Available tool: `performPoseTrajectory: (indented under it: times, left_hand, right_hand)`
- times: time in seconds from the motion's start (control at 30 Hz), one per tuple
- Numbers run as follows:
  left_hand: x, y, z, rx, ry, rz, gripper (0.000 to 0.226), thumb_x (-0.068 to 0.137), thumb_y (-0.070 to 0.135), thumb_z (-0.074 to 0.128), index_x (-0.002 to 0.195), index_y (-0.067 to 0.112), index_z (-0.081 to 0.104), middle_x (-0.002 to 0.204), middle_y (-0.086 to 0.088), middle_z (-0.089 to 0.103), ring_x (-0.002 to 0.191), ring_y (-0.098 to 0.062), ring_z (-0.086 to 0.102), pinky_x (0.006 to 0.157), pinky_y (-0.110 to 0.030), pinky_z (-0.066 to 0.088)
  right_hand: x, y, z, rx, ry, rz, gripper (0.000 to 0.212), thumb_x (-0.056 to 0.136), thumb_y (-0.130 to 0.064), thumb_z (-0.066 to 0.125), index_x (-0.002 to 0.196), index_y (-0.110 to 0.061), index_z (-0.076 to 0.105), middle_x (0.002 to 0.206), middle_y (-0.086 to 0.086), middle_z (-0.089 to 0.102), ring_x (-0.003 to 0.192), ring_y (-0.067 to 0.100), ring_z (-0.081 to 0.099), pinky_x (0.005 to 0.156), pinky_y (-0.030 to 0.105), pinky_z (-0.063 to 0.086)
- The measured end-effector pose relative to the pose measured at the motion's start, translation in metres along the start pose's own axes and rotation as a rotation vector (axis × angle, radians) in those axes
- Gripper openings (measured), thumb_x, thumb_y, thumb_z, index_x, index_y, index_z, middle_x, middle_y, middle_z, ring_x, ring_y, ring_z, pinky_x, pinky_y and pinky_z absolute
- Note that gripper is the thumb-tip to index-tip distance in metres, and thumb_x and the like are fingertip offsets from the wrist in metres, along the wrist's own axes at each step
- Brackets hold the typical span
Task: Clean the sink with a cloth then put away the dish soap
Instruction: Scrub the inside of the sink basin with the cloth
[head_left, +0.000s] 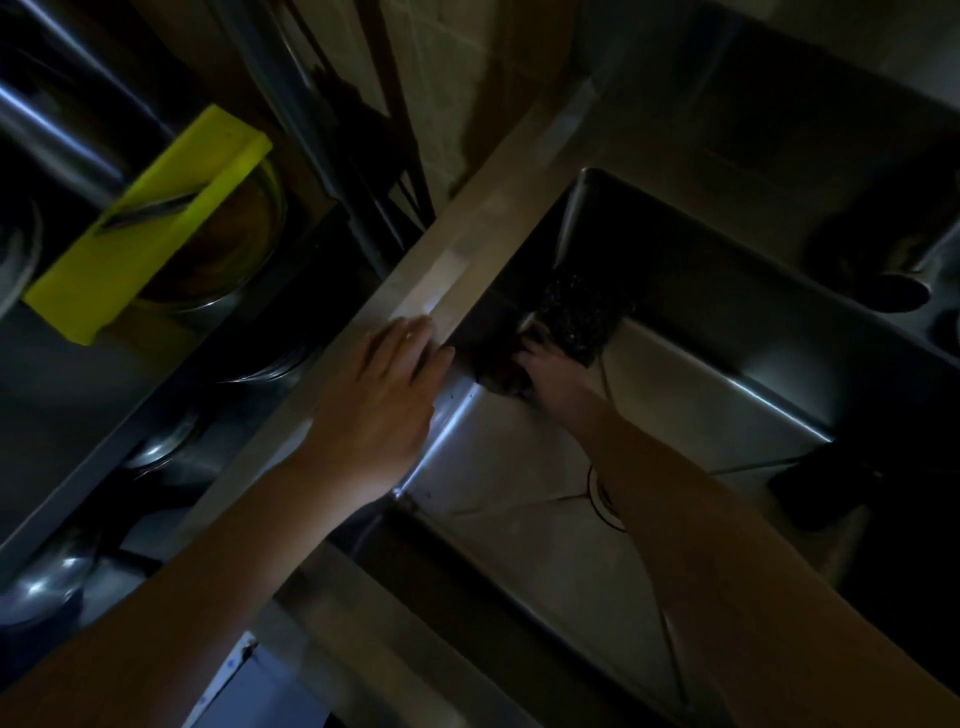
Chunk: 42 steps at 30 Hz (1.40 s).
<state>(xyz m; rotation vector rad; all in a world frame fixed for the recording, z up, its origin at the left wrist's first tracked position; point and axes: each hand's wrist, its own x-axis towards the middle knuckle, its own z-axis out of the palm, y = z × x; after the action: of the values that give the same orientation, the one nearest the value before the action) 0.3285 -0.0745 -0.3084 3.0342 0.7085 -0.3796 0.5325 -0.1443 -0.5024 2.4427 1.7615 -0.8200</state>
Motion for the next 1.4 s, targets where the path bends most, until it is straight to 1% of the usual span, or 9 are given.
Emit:
performPoseTrajectory:
  times: [0.1, 0.23, 0.5, 0.7, 0.8, 0.93, 1.13, 1.27, 1.4]
  left_hand:
    - [0.001, -0.001, -0.004, -0.006, -0.001, 0.011, 0.058, 0.088, 0.027, 0.053, 0.141, 0.011, 0.036, 0.15, -0.015, 0.031, 0.139, -0.028, 0.028, 0.112, -0.038, 0.013]
    - [0.005, -0.003, -0.008, -0.07, 0.003, 0.007, 0.059, 0.088, 0.022, 0.054, 0.143, 0.017, 0.034, 0.151, -0.008, 0.031, 0.142, -0.023, 0.022, 0.114, -0.038, 0.011]
    - [0.005, -0.001, -0.016, -0.092, 0.049, 0.045, 0.049, 0.093, 0.014, 0.049, 0.141, 0.012, 0.038, 0.148, -0.014, 0.035, 0.14, -0.026, 0.026, 0.115, -0.039, 0.013]
    - [0.007, -0.003, -0.004, -0.004, 0.008, 0.05, 0.054, 0.096, 0.024, 0.04, 0.147, 0.021, 0.02, 0.156, -0.01, 0.017, 0.144, -0.021, 0.01, 0.115, -0.036, 0.004]
    - [0.01, -0.004, 0.001, 0.047, -0.026, 0.049, 0.057, 0.098, 0.028, 0.034, 0.148, 0.022, 0.009, 0.158, -0.008, 0.009, 0.145, -0.021, 0.003, 0.115, -0.038, 0.002]
    - [0.014, -0.005, -0.003, 0.059, -0.003, 0.062, 0.056, 0.097, 0.027, 0.036, 0.147, 0.02, 0.013, 0.154, -0.007, 0.021, 0.144, -0.021, 0.011, 0.115, -0.038, 0.007]
    - [0.016, 0.0, -0.004, 0.029, 0.018, 0.053, 0.049, 0.096, 0.02, 0.037, 0.143, 0.017, 0.021, 0.151, -0.01, 0.028, 0.142, -0.022, 0.018, 0.115, -0.034, 0.009]
    - [0.017, 0.0, -0.002, 0.02, 0.02, 0.065, 0.049, 0.096, 0.018, 0.037, 0.143, 0.015, 0.024, 0.15, -0.014, 0.028, 0.142, -0.025, 0.018, 0.115, -0.035, 0.009]
    - [0.015, 0.0, -0.003, 0.054, -0.008, 0.072, 0.051, 0.096, 0.026, 0.033, 0.145, 0.019, 0.02, 0.152, -0.012, 0.024, 0.143, -0.025, 0.014, 0.115, -0.038, 0.008]
  right_hand:
    - [-0.008, -0.004, 0.0, 0.018, 0.004, 0.06, 0.053, 0.09, -0.018, 0.053, 0.141, -0.016, 0.038, 0.156, 0.004, 0.023, 0.145, 0.024, 0.018, 0.113, 0.036, 0.028]
    - [-0.035, -0.008, 0.012, 0.012, -0.015, 0.049, 0.048, 0.091, -0.024, 0.052, 0.138, -0.017, 0.042, 0.149, 0.003, 0.036, 0.137, 0.021, 0.033, 0.11, 0.029, 0.028]
    - [-0.095, -0.009, 0.051, 0.022, -0.094, -0.003, 0.051, 0.094, -0.015, 0.046, 0.144, -0.021, 0.034, 0.158, 0.001, 0.02, 0.144, 0.022, 0.018, 0.113, 0.034, 0.025]
    - [-0.057, -0.003, 0.044, 0.032, -0.014, 0.0, 0.045, 0.094, -0.021, 0.046, 0.139, -0.023, 0.045, 0.157, 0.001, 0.026, 0.145, 0.021, 0.019, 0.116, 0.031, 0.018]
    - [-0.025, 0.001, 0.028, 0.046, 0.036, 0.041, 0.046, 0.092, -0.019, 0.049, 0.138, -0.02, 0.047, 0.155, 0.002, 0.029, 0.144, 0.021, 0.022, 0.116, 0.03, 0.021]
    - [0.002, 0.006, 0.005, 0.033, 0.053, 0.104, 0.046, 0.092, -0.019, 0.048, 0.138, -0.022, 0.047, 0.151, 0.002, 0.034, 0.137, 0.025, 0.033, 0.108, 0.036, 0.035]
    - [0.018, 0.03, -0.01, 0.108, 0.055, 0.269, 0.046, 0.096, -0.021, 0.047, 0.141, -0.022, 0.042, 0.149, 0.008, 0.038, 0.132, 0.032, 0.04, 0.108, 0.042, 0.037]
    - [0.009, 0.03, 0.001, 0.056, 0.007, 0.204, 0.048, 0.092, -0.019, 0.053, 0.139, -0.021, 0.044, 0.151, 0.006, 0.034, 0.134, 0.029, 0.038, 0.109, 0.04, 0.036]
    - [-0.025, 0.017, 0.024, 0.03, 0.06, 0.042, 0.046, 0.088, -0.023, 0.054, 0.134, -0.02, 0.051, 0.147, 0.005, 0.041, 0.137, 0.022, 0.036, 0.109, 0.029, 0.025]
